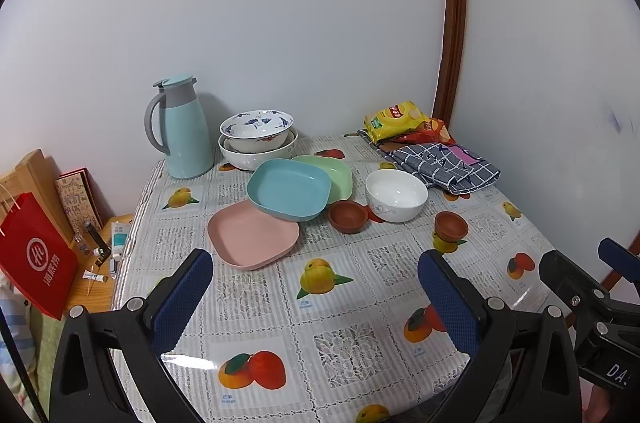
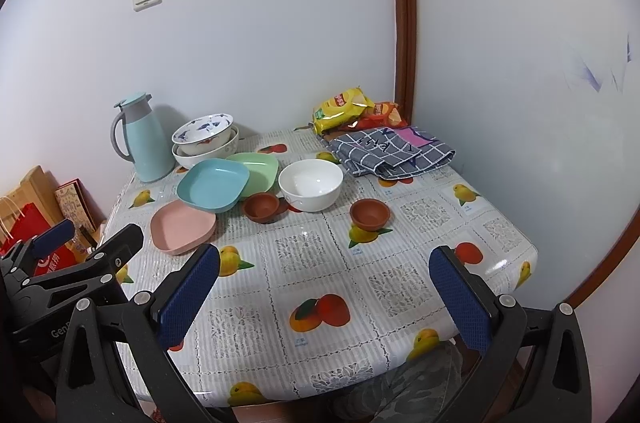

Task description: Organize plates and bowls

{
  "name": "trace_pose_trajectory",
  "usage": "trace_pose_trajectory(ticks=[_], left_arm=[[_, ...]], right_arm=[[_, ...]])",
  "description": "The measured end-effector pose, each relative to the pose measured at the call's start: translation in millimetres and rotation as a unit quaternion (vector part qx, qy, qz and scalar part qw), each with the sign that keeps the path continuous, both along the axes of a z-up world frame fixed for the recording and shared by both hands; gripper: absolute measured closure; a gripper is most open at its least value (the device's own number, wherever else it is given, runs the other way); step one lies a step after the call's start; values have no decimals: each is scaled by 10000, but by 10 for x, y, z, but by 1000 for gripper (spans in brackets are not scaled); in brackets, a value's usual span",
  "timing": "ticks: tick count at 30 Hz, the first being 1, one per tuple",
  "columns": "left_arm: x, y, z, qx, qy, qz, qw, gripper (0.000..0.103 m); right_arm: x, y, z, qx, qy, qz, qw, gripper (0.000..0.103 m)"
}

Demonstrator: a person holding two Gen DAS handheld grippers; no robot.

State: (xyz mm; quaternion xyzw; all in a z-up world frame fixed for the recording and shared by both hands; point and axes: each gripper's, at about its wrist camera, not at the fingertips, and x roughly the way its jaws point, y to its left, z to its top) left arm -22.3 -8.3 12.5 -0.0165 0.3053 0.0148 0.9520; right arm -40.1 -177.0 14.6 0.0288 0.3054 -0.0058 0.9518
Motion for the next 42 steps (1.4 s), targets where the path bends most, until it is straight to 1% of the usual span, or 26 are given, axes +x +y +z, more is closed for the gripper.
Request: trace_pose_trajectory(ticks=[33, 42], left_arm=[[11, -2, -2, -3, 15, 6, 10000, 0], [53, -44, 0, -39, -5, -10, 10000, 0]], right_arm=[[-18, 3, 13, 27, -18, 44, 10000, 0], [-40, -3, 63, 4, -102, 95, 9999, 0]])
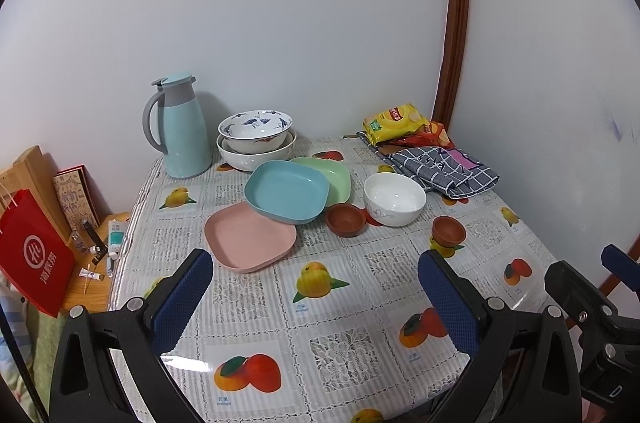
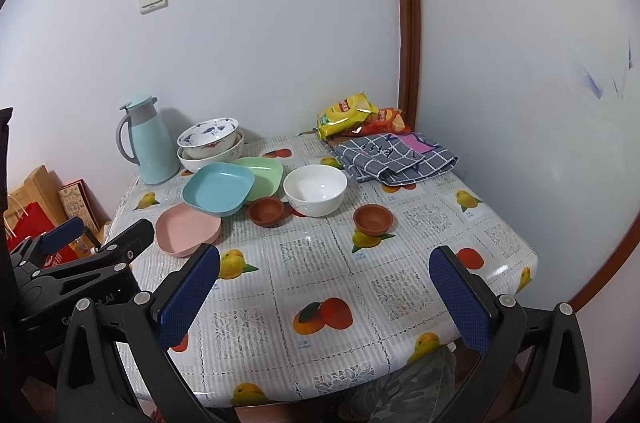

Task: Organize plates and bowls
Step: 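Move the right tool toward the light-blue square plate and open it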

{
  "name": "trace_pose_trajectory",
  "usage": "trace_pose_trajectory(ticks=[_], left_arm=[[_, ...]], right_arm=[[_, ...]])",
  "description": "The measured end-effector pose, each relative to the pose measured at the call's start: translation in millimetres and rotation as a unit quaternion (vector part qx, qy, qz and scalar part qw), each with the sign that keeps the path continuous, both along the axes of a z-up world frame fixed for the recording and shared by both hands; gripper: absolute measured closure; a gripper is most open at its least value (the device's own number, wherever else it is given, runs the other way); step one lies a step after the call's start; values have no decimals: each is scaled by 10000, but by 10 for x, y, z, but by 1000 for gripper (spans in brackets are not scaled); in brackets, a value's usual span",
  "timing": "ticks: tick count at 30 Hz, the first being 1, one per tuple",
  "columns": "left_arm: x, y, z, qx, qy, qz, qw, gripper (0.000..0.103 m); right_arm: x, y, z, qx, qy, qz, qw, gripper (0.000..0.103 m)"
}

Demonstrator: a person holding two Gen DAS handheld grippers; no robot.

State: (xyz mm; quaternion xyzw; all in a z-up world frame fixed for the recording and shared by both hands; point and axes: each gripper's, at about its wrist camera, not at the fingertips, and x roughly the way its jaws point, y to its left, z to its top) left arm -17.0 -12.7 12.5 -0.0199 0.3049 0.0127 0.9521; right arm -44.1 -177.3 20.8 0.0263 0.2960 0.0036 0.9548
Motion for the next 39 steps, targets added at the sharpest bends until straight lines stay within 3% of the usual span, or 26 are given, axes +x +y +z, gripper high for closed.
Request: trace_pose_trajectory(ticks=[9, 16, 26, 30, 39], left_arm=[[115, -23, 1, 25, 84, -9, 10000, 0], [248, 27, 40, -68, 118, -97, 9999, 0], [635, 292, -17, -6, 297, 369, 9989, 0], [829, 451, -64, -31, 359, 610, 9975, 0], [1312, 756, -238, -163, 564, 793, 9951, 0]], right_arm=[[89, -18, 14, 87, -109, 47, 9999, 0], [348, 8, -32, 105, 141, 214, 9996, 0], [948, 87, -190, -192, 716, 69, 9972, 0], [1195, 104, -283, -89, 740, 521, 9959, 0], [1745, 303, -351, 144, 781, 875, 9930, 0]])
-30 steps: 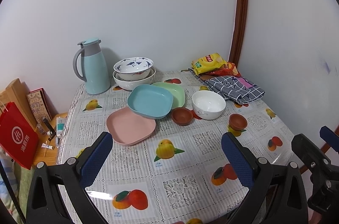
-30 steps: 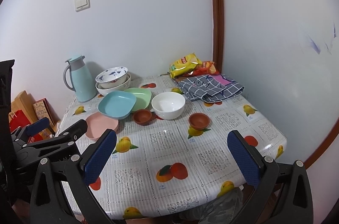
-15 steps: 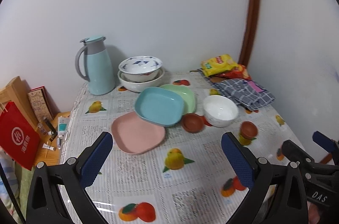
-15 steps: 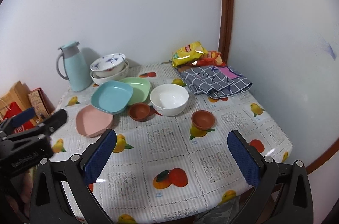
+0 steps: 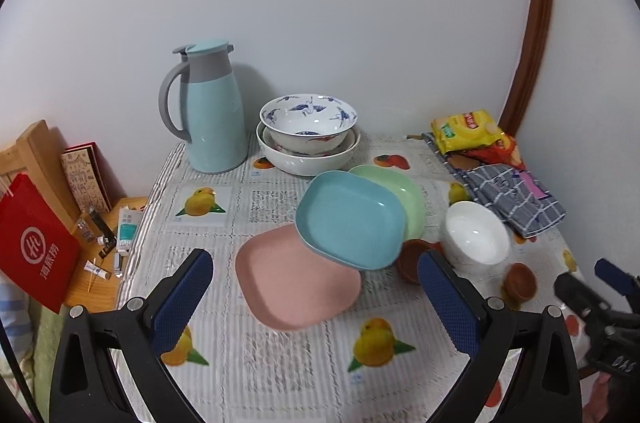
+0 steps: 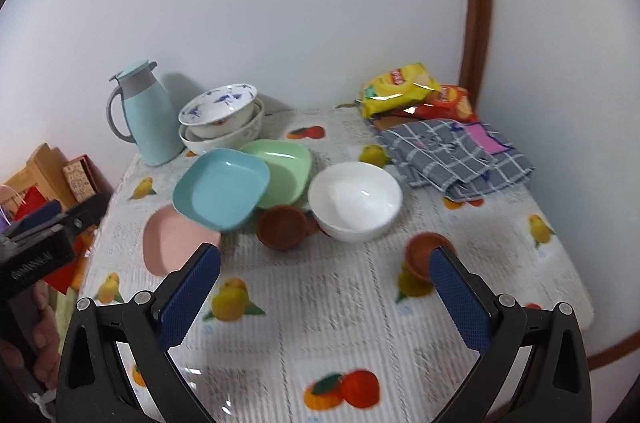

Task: Organize plates and bowls
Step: 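Move the right tool toward the light-blue square plate and open it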

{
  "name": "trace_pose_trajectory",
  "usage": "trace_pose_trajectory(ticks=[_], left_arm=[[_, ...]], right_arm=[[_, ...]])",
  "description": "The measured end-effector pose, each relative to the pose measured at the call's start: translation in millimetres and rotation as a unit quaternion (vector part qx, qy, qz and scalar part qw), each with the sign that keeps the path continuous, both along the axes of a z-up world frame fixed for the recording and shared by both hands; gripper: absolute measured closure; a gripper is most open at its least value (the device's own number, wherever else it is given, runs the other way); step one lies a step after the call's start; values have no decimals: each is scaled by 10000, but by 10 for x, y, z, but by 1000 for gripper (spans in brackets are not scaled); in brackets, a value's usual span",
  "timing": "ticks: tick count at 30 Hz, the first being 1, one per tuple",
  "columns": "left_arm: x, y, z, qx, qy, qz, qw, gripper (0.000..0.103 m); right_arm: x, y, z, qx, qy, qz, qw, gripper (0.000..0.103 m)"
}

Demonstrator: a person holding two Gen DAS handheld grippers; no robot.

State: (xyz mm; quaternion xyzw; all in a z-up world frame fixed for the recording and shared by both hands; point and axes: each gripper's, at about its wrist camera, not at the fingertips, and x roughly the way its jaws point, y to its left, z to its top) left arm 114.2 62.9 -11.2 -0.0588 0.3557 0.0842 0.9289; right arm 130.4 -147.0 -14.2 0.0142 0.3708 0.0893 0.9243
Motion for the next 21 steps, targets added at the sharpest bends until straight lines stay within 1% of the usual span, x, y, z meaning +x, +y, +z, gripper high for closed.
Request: trace_pose_trajectory(ticks=[2, 5, 10, 14, 16, 18, 21], left_arm=[[117, 43, -49, 18, 74, -26, 10000, 0], [317, 123, -133, 69, 152, -31, 9999, 1], [589, 233, -273, -16, 330, -133, 9994, 9], [823, 279, -369, 31, 461, -241, 9986, 9], [926, 301, -411, 32, 531, -281, 9982, 9], [1044, 340, -465, 19, 601, -303, 9977, 9], [1198, 414, -522, 3, 661, -273, 9974, 9]], right_arm=[[119, 56, -22, 121, 6, 72, 9999, 1], [292, 148, -89, 231, 34, 129, 9996, 4], [533, 283, -200, 244, 81, 136, 9996, 15], [726, 348, -300, 395, 150, 111, 9990, 21], [824, 386, -362, 452, 211, 100, 9987, 26], [923, 448, -432, 442, 286, 105, 9986, 32], [1080, 586, -530, 331, 359, 195, 9986, 36]])
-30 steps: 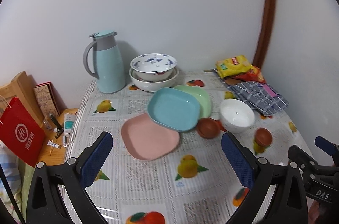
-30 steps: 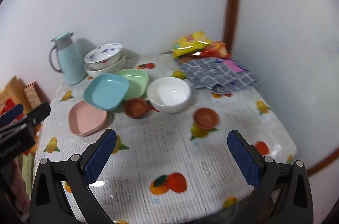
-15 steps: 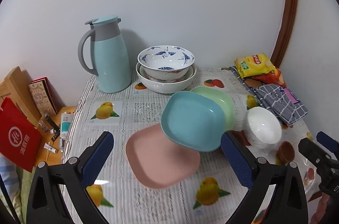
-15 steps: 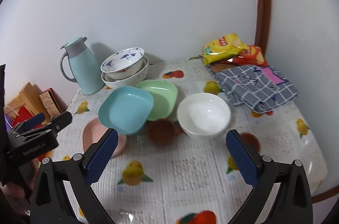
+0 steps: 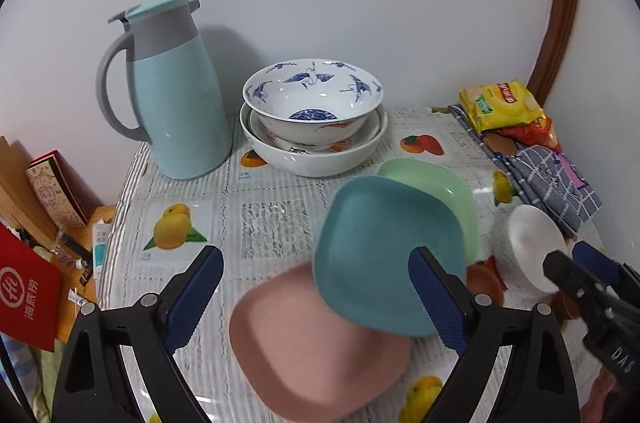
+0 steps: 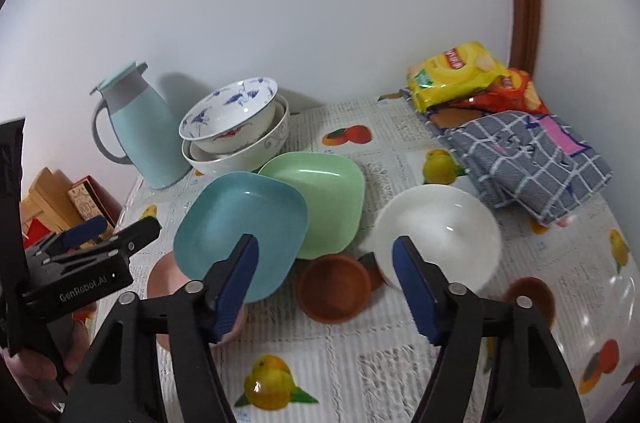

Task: Organize plates and bowls
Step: 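Move the right tool toward the light-blue square plate and open it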

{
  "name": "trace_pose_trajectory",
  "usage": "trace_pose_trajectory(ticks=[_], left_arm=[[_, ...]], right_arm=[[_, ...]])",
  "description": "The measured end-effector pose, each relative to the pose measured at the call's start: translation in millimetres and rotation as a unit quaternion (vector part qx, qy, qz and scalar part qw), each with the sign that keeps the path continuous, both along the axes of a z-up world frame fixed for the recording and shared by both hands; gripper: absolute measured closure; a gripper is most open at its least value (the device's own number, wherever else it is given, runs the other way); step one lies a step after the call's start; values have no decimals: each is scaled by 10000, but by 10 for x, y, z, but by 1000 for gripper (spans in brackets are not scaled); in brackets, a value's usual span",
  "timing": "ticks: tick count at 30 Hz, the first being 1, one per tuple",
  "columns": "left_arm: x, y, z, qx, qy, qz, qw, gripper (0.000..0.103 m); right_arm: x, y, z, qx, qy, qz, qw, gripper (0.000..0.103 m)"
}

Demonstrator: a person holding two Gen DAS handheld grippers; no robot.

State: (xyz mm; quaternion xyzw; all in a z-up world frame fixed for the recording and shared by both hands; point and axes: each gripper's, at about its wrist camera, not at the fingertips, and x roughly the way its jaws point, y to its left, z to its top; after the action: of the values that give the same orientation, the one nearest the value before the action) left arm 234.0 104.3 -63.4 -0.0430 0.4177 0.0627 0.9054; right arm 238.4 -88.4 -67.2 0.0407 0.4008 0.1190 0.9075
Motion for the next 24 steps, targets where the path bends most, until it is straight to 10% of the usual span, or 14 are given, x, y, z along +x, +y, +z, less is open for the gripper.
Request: trace_pose_trajectory(ticks=[11, 24], left_arm=[[497, 139, -345, -190, 205, -71, 9996, 12], [639, 153, -690, -624, 542, -343, 9960, 43]], right_arm=[[455, 385, -386, -386, 196, 72, 9990, 49], [608, 593, -698, -660, 425, 64, 9969, 53]])
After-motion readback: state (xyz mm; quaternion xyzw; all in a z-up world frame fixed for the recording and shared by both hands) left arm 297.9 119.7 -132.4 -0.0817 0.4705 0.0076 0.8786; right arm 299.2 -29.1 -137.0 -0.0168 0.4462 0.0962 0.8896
